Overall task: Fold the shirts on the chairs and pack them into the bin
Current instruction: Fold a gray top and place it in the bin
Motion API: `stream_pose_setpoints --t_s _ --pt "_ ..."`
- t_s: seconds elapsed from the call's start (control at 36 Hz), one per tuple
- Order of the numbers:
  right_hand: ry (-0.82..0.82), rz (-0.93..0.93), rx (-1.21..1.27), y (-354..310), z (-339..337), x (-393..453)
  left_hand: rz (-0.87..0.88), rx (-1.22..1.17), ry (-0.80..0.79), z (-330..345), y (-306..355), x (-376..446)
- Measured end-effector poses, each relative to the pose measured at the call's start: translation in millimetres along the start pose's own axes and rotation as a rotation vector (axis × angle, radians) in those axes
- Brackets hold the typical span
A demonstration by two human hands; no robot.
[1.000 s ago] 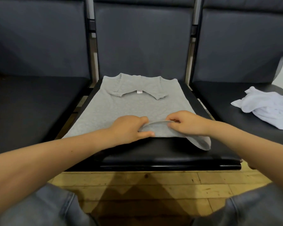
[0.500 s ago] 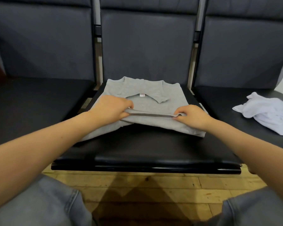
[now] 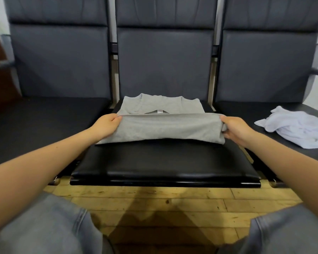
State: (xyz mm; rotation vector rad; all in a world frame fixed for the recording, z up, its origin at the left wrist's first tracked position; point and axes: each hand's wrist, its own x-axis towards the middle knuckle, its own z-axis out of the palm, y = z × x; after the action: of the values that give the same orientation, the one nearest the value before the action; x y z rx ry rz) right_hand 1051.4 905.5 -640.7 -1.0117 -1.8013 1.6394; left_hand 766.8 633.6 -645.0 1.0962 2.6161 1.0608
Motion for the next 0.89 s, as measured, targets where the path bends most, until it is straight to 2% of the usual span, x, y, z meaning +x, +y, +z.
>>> stream_pose_setpoints --t_s 0.06,0.11,0.25,0.31,0.36,0.42,0.5,0.58,0.75,0.89 --pt "-0.071 0.014 0.021 4 2 -8 0.028 -0.038 -0.008 1 1 -6" --pt "-0.066 0.016 -0.035 6 5 -14 0.058 -0.040 -0.020 3 1 -12" --pt "-0.018 0.010 -0.313 14 8 -22 0.136 0.135 -0.093 7 0 -27" --pt "-0.086 0.025 -0.421 14 6 -28 0.158 0.181 -0.186 6 5 -35" --pt "-0.171 0.031 -0.424 12 3 -35 0.180 0.174 -0.294 3 9 -40" --pt "-0.189 -0.011 -0.333 7 -1 -40 0.210 0.145 -0.326 -2 10 -42" --pt "-0.144 -0.098 -0.236 0 -9 -39 0.279 0.222 -0.267 -13 6 -38" --pt "-0.131 -0.095 -0.202 -5 -15 -32 0.301 0.353 -0.217 -24 -1 -28" --pt "0.018 -0.045 -0.139 -18 -11 -16 0.180 0.432 -0.025 -33 -14 3" --pt "0.125 -0.017 0.018 -24 -7 5 0.075 0.286 0.098 -26 -18 27"
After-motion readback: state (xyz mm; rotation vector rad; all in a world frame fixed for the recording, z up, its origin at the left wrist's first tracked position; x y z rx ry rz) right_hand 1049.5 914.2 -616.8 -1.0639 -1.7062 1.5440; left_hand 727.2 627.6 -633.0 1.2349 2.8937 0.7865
